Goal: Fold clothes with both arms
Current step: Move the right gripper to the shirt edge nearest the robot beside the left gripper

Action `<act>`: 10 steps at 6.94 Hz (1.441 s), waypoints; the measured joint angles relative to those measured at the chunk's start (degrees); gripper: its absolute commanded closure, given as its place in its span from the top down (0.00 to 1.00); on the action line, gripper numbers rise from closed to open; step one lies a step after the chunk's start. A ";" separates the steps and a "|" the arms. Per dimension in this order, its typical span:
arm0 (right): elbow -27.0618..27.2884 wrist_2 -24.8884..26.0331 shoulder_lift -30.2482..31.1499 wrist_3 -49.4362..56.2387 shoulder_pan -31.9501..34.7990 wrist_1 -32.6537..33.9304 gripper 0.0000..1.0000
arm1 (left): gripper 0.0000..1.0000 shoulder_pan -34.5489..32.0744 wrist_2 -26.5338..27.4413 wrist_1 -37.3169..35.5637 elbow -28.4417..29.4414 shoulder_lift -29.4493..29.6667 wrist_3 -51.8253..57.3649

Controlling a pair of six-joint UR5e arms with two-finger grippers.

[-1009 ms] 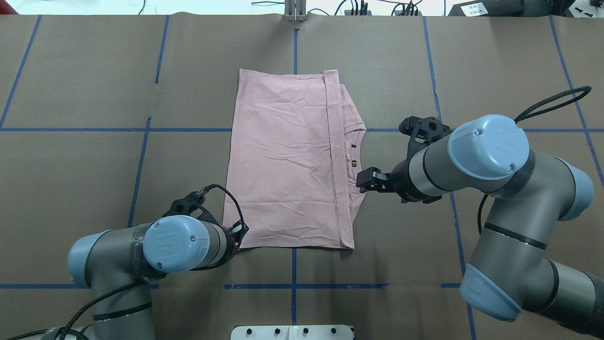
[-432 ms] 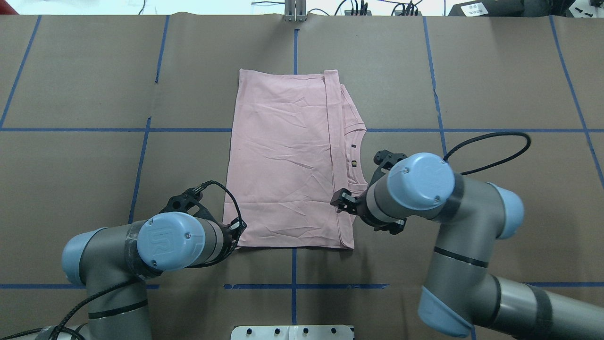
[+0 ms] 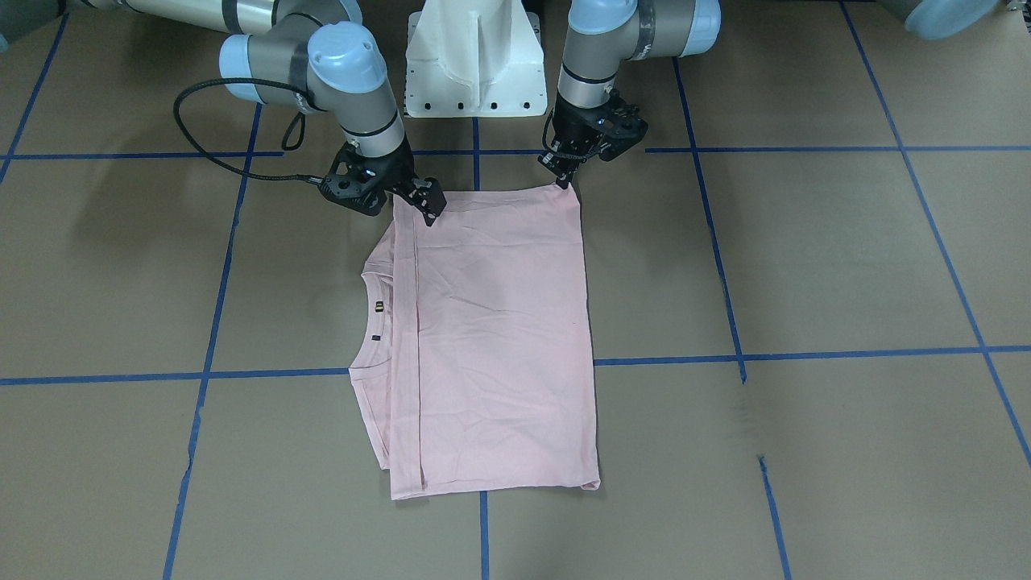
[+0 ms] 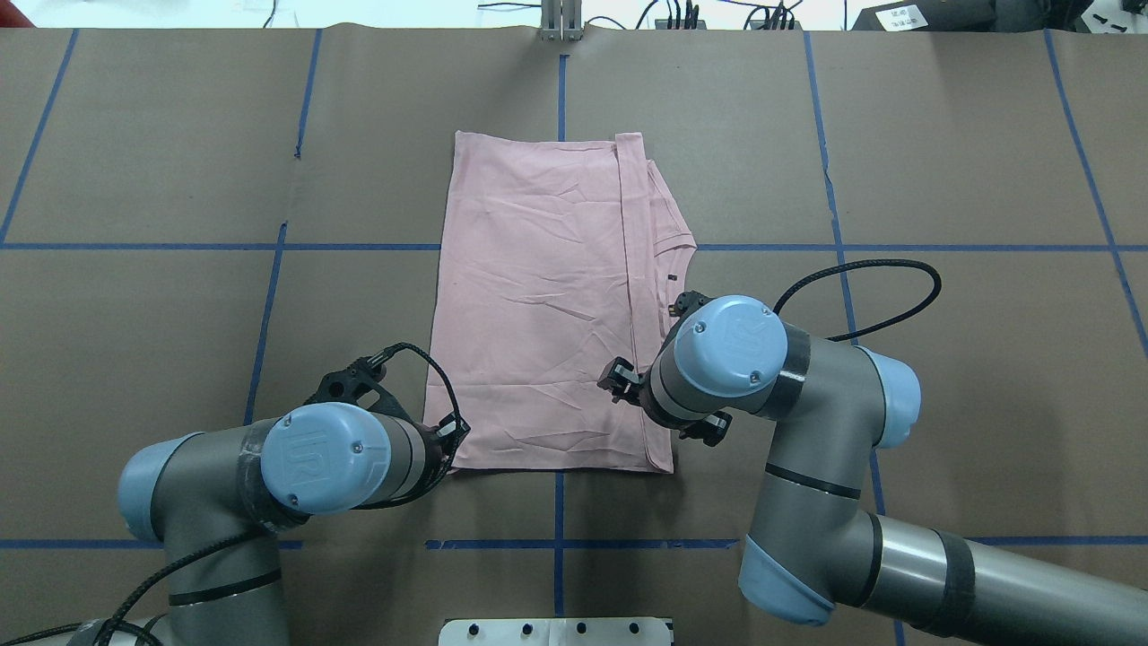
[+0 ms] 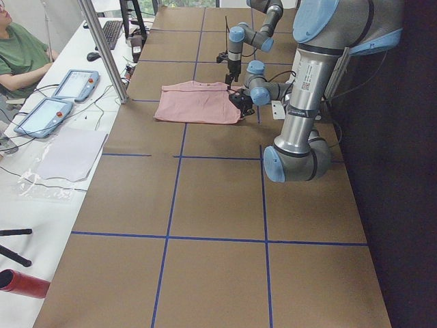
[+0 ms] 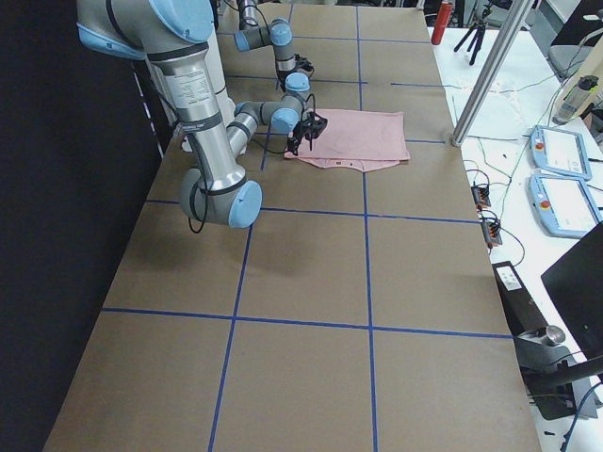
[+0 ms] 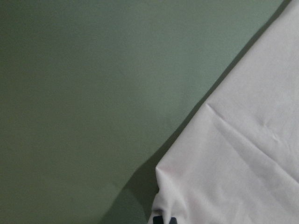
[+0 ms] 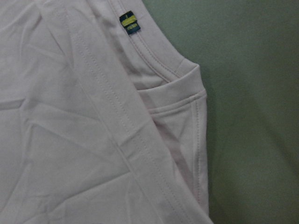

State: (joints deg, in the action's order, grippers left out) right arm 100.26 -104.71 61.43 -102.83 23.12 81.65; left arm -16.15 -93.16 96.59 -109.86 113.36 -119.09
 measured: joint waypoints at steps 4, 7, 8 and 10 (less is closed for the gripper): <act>-1.31 0.03 0.21 -0.04 -0.97 0.06 0.86 | 0.00 -0.02 0.00 0.00 0.00 0.06 -0.02; -1.27 -0.03 0.43 0.01 -1.20 0.03 0.00 | 0.00 -0.08 0.00 0.00 0.00 0.07 0.00; -1.21 -0.05 0.40 0.05 -1.25 0.01 0.00 | 0.00 -0.10 0.00 0.00 0.00 0.08 0.00; -1.05 -0.06 0.31 0.14 -1.26 0.00 0.00 | 0.00 -0.28 0.00 0.00 0.00 0.10 0.00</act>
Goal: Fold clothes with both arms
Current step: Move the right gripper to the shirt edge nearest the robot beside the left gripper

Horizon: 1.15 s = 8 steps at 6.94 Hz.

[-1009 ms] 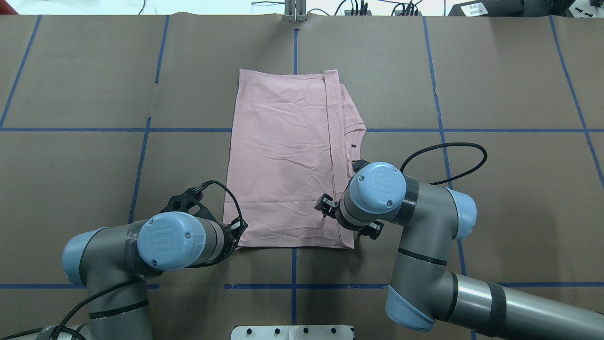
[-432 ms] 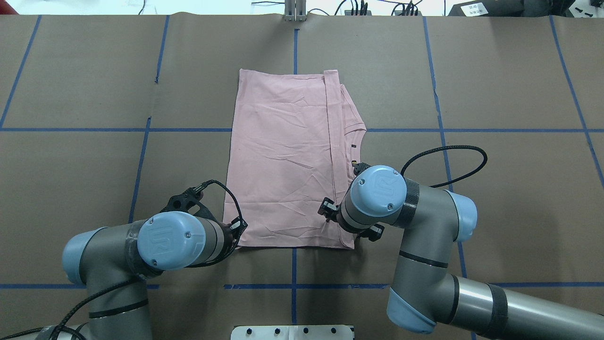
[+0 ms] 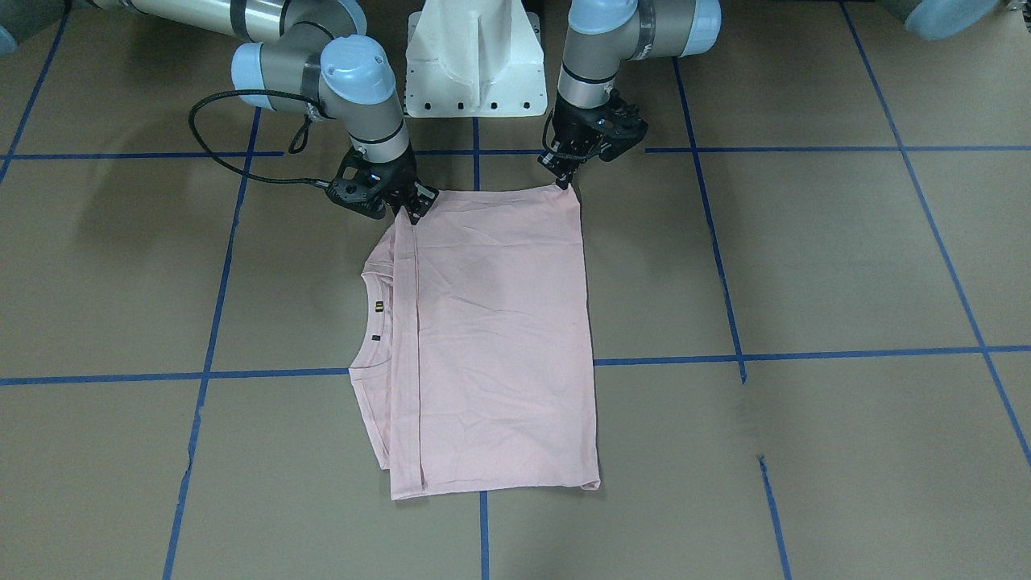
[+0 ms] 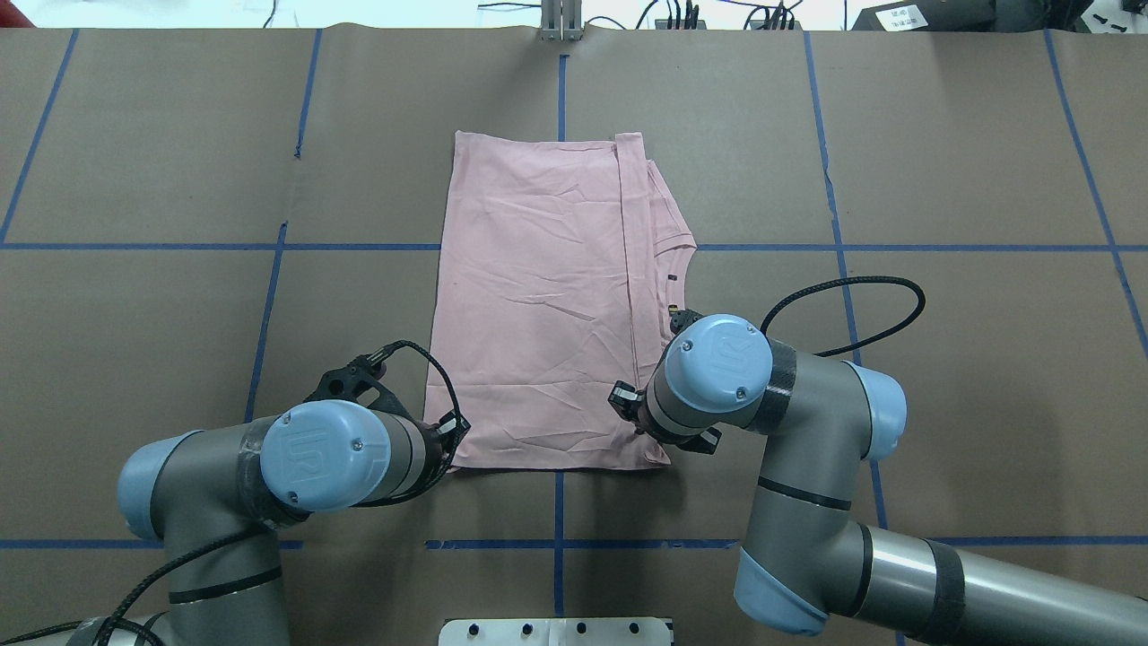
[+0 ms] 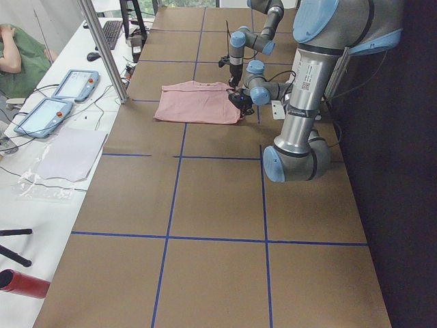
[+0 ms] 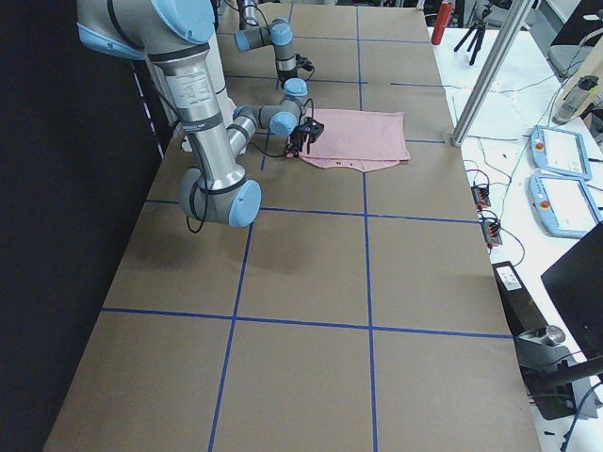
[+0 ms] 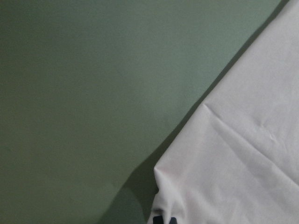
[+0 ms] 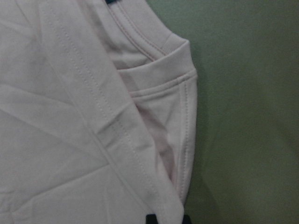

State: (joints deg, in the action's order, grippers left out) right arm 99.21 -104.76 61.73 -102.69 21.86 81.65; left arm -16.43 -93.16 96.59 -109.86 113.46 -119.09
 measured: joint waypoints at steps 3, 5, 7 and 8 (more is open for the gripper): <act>0.61 0.13 -0.37 -0.07 0.21 -0.08 0.00 | 0.00 -0.17 -0.02 0.00 -0.06 0.08 0.05; 2.06 -0.06 -0.01 0.16 0.58 -0.16 0.00 | 0.00 -0.17 -0.10 -1.49 -2.01 -0.07 1.18; 5.55 -0.46 2.31 0.41 0.55 -0.41 0.00 | 0.00 0.38 -0.22 -6.47 -7.66 -0.36 2.61; 8.97 -0.58 4.49 0.45 -0.16 -0.58 0.00 | 0.00 1.22 -0.42 -8.30 -9.88 -0.39 2.81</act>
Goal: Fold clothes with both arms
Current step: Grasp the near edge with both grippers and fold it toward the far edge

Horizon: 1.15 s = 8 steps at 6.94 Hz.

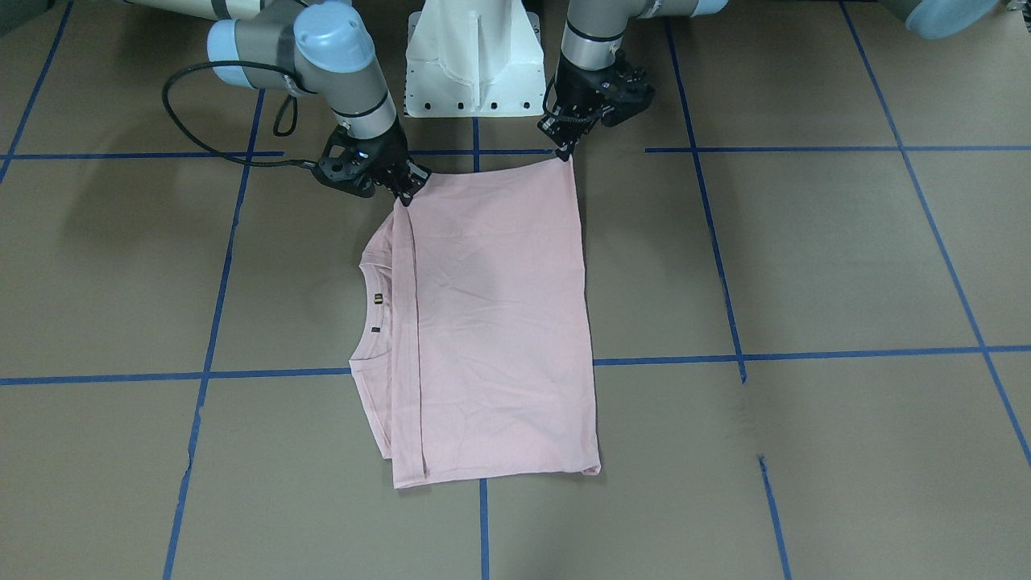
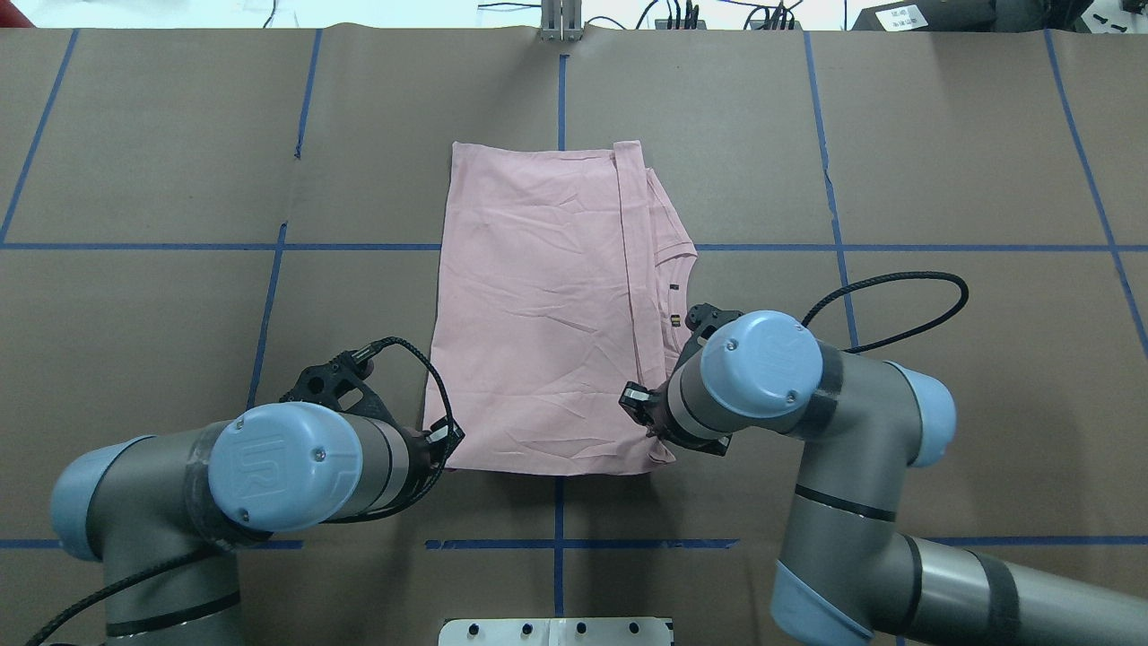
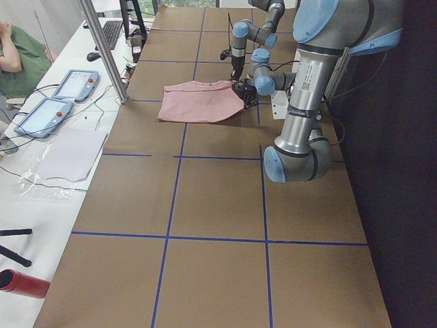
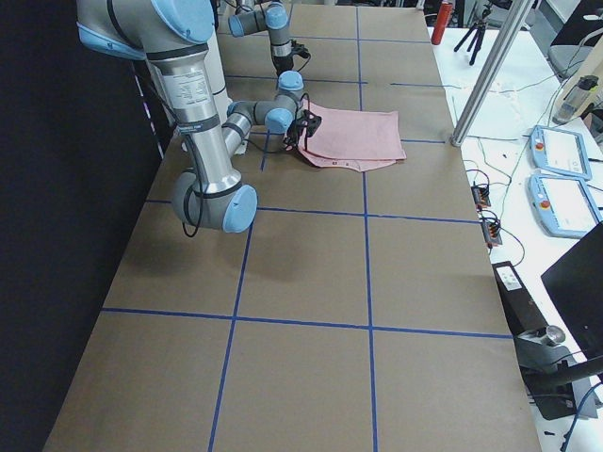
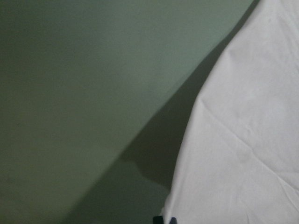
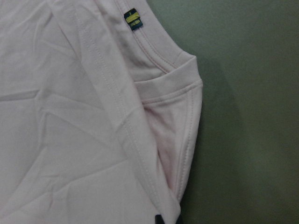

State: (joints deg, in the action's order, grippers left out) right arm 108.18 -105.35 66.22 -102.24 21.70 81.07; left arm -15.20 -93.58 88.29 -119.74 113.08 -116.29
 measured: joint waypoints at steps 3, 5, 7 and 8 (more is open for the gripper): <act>7.30 -0.92 2.72 0.02 -2.56 -0.06 0.00 | 0.00 3.65 -0.46 -1.22 -2.41 -0.08 0.04; 7.15 -0.77 2.55 0.48 -2.72 -0.13 0.00 | 0.00 3.94 -1.11 -1.19 -3.46 0.05 1.32; 5.45 -0.64 1.85 3.27 0.30 -0.20 0.00 | 0.00 0.30 -2.14 -0.64 -3.27 0.96 6.78; 4.58 -0.90 1.42 4.19 2.42 -0.20 0.00 | 0.00 -2.52 -2.30 0.16 -2.23 1.49 8.81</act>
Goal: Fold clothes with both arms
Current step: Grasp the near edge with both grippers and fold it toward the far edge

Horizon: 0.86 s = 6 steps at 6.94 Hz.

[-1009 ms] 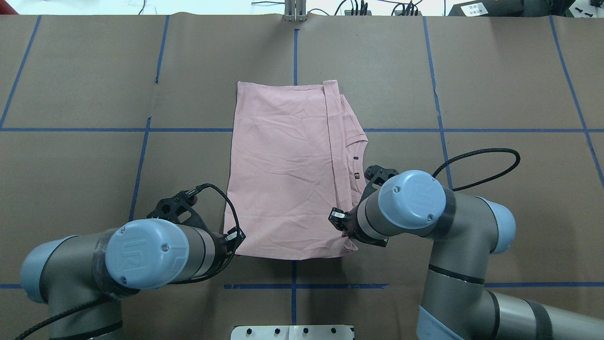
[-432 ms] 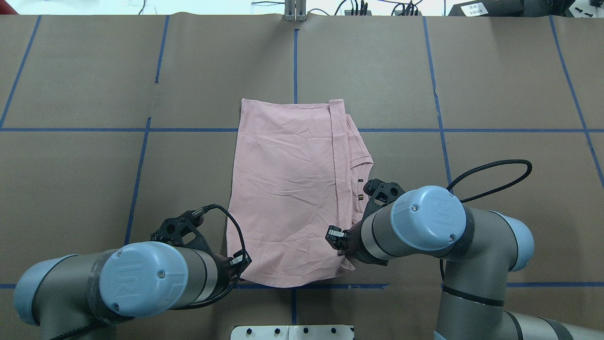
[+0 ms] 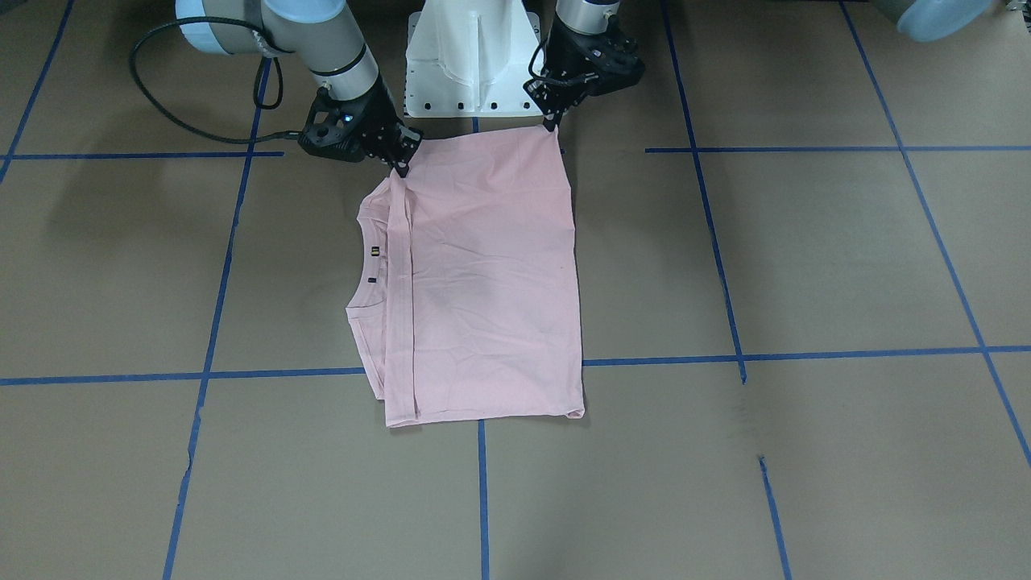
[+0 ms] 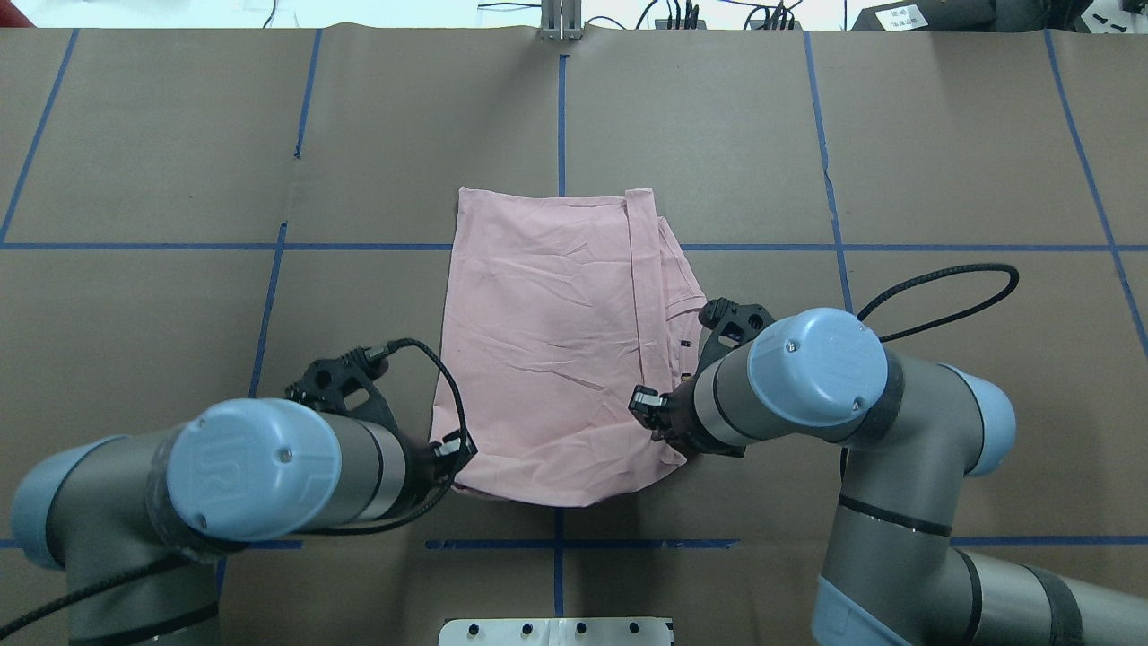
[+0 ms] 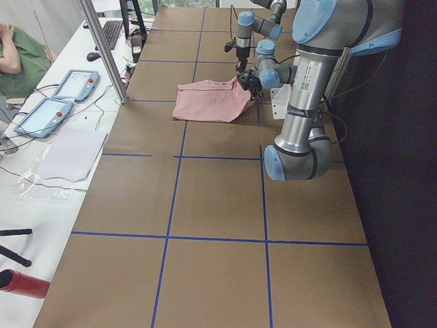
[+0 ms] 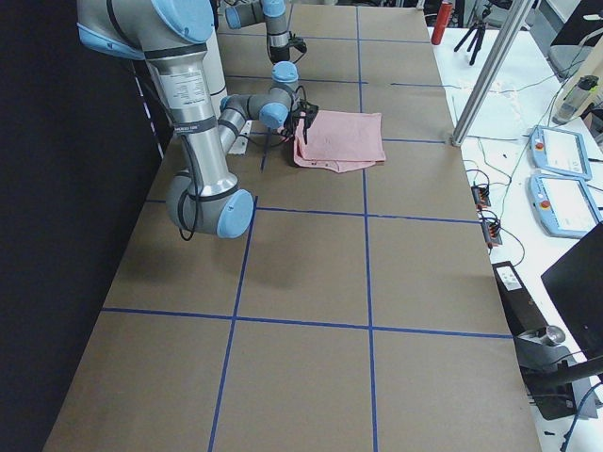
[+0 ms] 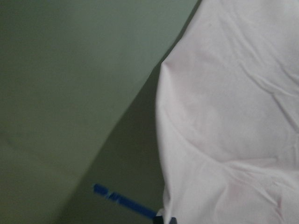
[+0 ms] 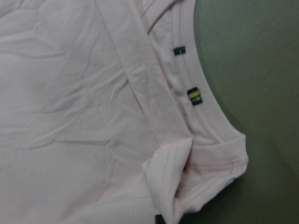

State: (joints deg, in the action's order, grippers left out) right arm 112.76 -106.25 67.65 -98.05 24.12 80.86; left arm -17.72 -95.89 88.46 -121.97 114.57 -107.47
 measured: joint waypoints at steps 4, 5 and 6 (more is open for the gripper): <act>-9.14 -0.44 -5.23 0.74 5.62 -2.14 0.00 | 0.00 -6.45 -0.51 7.93 8.92 2.37 1.48; -11.90 -0.45 -5.96 0.66 6.69 -4.65 0.00 | 0.00 -7.40 -0.52 8.62 9.71 2.62 1.44; -15.41 -0.92 -7.65 0.68 8.59 -6.59 0.00 | 0.00 -9.50 -0.59 9.93 11.77 3.90 1.52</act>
State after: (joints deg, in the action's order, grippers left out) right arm 97.35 -107.17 60.00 -97.37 32.72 74.27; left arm -27.22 -96.47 98.38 -110.21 118.47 -105.96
